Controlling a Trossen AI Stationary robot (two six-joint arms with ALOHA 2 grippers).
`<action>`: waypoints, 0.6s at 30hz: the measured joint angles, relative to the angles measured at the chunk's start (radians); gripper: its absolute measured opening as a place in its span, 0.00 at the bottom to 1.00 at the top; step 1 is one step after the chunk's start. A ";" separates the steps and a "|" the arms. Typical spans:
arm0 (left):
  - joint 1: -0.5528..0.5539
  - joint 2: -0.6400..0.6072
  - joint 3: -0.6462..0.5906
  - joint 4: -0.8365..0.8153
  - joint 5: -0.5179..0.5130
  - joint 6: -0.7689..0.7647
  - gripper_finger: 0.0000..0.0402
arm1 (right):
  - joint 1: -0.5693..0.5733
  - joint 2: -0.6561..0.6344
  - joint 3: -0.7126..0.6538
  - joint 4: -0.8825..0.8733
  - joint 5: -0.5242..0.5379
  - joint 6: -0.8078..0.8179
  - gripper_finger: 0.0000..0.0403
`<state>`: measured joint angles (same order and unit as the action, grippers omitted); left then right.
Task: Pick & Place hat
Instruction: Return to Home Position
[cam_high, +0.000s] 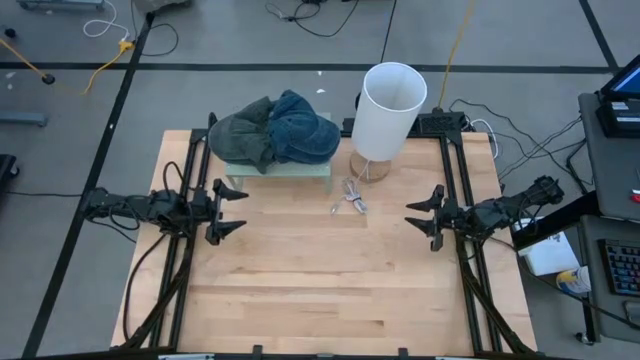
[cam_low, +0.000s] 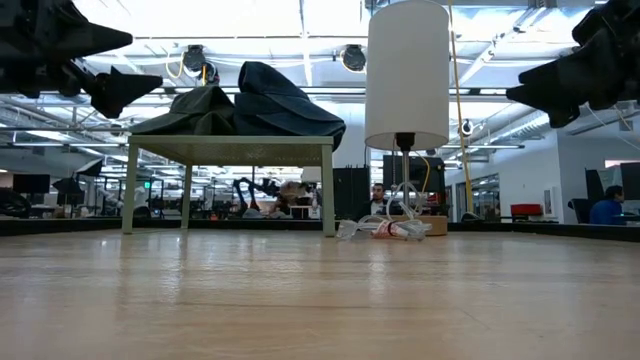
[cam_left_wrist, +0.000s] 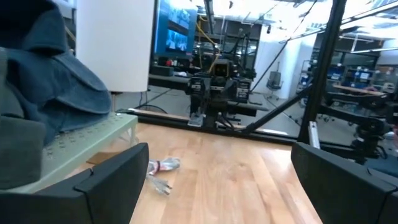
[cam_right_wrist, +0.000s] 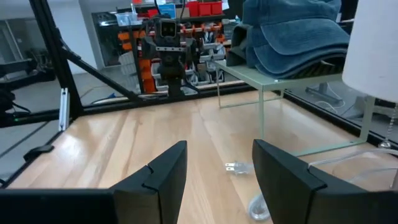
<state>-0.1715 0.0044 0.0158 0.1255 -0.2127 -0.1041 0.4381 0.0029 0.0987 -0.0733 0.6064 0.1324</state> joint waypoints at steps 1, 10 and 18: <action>0.000 0.000 0.000 -0.002 -0.007 0.002 0.99 | 0.000 0.000 -0.003 0.003 0.000 -0.003 0.44; 0.000 0.002 0.000 -0.041 -0.073 -0.040 0.99 | 0.000 0.008 -0.035 0.009 0.000 0.063 0.44; 0.000 0.004 0.000 -0.052 -0.077 -0.052 0.99 | 0.000 0.011 -0.084 0.170 -0.001 -0.017 0.43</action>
<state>-0.1715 0.0082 0.0158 0.0731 -0.2897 -0.1564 0.4382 0.0139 0.0151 0.0967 0.6058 0.1153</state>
